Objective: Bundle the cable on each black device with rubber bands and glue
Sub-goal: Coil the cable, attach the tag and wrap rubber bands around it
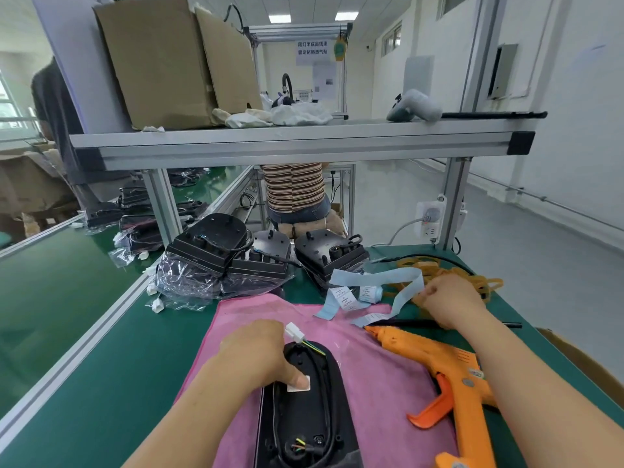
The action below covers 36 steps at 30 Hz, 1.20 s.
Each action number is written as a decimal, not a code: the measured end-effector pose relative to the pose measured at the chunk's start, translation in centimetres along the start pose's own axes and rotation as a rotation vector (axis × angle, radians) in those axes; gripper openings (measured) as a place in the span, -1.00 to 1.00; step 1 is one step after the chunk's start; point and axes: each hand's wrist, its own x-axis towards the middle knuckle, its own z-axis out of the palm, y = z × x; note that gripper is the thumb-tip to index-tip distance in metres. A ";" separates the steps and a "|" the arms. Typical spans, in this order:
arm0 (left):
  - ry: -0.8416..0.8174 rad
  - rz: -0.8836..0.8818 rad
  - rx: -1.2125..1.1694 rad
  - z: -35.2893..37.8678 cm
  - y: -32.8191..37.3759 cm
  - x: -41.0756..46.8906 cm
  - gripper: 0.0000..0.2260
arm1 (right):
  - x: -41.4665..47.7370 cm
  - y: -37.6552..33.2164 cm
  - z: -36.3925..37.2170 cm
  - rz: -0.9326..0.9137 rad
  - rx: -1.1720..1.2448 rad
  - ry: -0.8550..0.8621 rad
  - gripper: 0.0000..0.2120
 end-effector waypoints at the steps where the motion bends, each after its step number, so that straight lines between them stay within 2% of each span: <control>1: 0.015 0.003 -0.048 -0.2 0.0 -0.1 -0.58 | -0.4 -0.5 -0.5 -0.025 0.170 -0.014 -0.88; 3: 0.106 0.017 -0.152 -0.7 0.0 0.0 -0.67 | -1.8 -2.0 -1.6 -0.098 0.480 -0.075 -0.83; 4: 0.195 0.036 -0.193 -0.9 0.1 0.1 -0.72 | -2.6 -2.9 -2.0 -0.157 0.538 -0.127 -0.80; 6: 0.410 0.133 -0.311 -1.1 0.6 0.4 -0.78 | -4.2 -4.8 -2.4 -0.313 0.472 -0.232 -0.79; 8: 0.505 0.291 -0.529 -1.0 1.5 0.4 -0.83 | -5.5 -6.8 -2.4 -0.457 0.366 -0.326 -0.78; 10: 0.408 0.398 -0.757 -0.8 2.4 0.3 -0.91 | -6.4 -8.4 -1.8 -0.559 0.336 -0.389 -0.75; 12: 0.327 0.410 -0.910 -0.6 2.5 0.4 -0.90 | -7.2 -9.4 -0.9 -0.646 0.343 -0.398 -0.80; 16: 0.303 0.277 -0.931 -0.5 1.2 1.0 -0.79 | -8.5 -10.3 1.3 -0.676 0.553 -0.392 -0.92; 20: 0.072 0.198 -0.992 0.0 -0.3 0.7 -0.74 | -8.8 -10.6 3.1 -0.647 0.644 -0.345 -0.88; 22: -0.032 0.083 -1.094 -0.1 -1.3 0.6 -0.68 | -8.0 -10.3 3.4 -0.534 0.528 -0.252 -0.92; 24: -0.088 -0.079 -1.302 -0.4 -2.8 0.7 -0.71 | -6.7 -9.3 3.7 -0.428 0.161 -0.251 -0.75; 25: -0.117 -0.148 -1.457 -0.6 -3.8 0.9 -0.73 | -6.4 -8.8 4.0 -0.376 0.011 -0.347 -0.63; 26: -0.158 -0.189 -1.618 -0.8 -4.9 1.0 -0.74 | -6.1 -8.4 4.6 -0.303 -0.039 -0.472 -0.54; 27: -0.210 -0.198 -1.768 -0.9 -5.8 1.2 -0.73 | -6.1 -8.1 5.2 -0.209 0.011 -0.591 -0.44; 29: -0.335 -0.150 -2.006 -0.5 -7.1 1.4 -0.63 | -6.2 -7.7 6.1 -0.059 0.227 -0.721 -0.35; 31: -0.446 -0.086 -2.148 0.4 -8.0 1.7 -0.58 | -6.1 -7.6 6.8 -0.050 0.392 -0.747 -0.41; 32: -0.478 -0.049 -2.176 0.8 -8.1 1.7 -0.62 | -6.0 -7.7 6.9 -0.064 0.440 -0.758 -0.46; 34: -0.470 0.036 -2.175 1.4 -8.1 1.7 -0.69 | -6.1 -8.0 7.0 -0.108 0.449 -0.780 -0.55; 36: -0.401 0.111 -2.153 1.8 -8.1 1.7 -0.67 | -6.2 -8.4 7.1 -0.136 0.383 -0.778 -0.56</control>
